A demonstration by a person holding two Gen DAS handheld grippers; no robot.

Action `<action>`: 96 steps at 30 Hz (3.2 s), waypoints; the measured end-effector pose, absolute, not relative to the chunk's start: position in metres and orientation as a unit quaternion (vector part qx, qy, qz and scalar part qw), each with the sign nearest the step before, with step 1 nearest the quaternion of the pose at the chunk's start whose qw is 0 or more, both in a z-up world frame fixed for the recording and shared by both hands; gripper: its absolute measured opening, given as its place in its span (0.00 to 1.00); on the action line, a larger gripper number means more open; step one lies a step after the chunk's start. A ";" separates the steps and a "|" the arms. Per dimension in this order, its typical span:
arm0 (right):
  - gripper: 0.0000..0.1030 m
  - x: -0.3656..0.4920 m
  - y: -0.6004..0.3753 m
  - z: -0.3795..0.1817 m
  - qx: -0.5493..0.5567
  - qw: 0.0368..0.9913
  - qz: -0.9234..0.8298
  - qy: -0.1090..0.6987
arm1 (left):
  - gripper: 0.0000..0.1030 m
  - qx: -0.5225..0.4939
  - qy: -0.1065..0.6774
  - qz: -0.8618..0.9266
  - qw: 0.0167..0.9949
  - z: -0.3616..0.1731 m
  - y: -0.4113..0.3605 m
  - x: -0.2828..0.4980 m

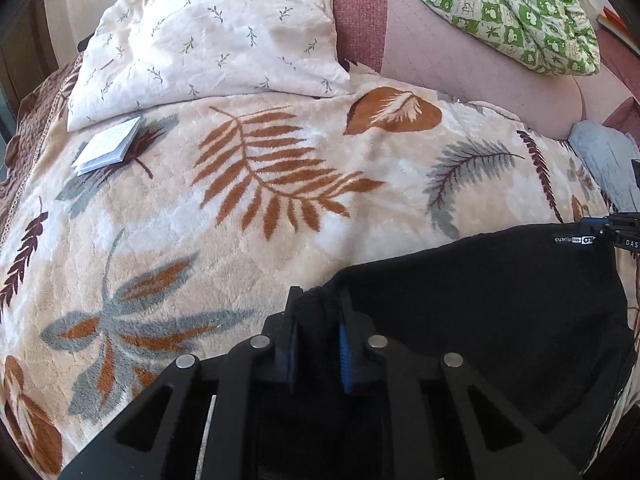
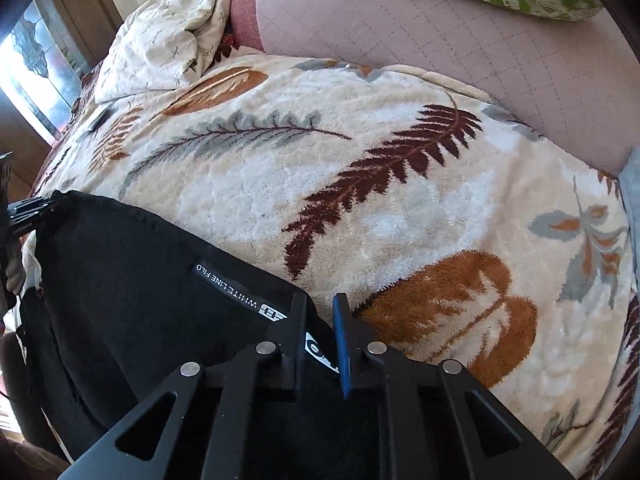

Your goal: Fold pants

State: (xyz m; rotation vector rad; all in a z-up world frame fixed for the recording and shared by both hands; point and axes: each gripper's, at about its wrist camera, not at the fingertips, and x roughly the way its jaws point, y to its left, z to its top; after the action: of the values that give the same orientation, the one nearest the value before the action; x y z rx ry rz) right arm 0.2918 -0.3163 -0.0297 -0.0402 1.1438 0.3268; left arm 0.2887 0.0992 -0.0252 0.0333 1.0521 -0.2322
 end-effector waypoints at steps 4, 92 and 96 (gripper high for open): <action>0.07 0.281 -0.309 -0.018 -0.022 0.837 0.145 0.526 | 0.14 0.016 0.479 -0.105 0.871 -0.004 0.098 0.279; 0.07 0.028 -0.231 0.005 -0.128 0.841 0.119 0.513 | 0.16 0.117 0.351 -0.113 0.922 0.045 0.113 0.039; 0.09 0.007 -0.226 -0.018 -0.128 0.831 0.111 0.530 | 0.24 0.174 0.357 -0.109 0.911 0.035 0.108 0.018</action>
State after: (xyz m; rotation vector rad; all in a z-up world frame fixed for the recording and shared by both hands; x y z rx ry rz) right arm 0.0074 -0.2262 -0.0184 -0.2711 1.1243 0.2356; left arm 0.0179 0.1077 0.0348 0.3595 0.7351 -0.2255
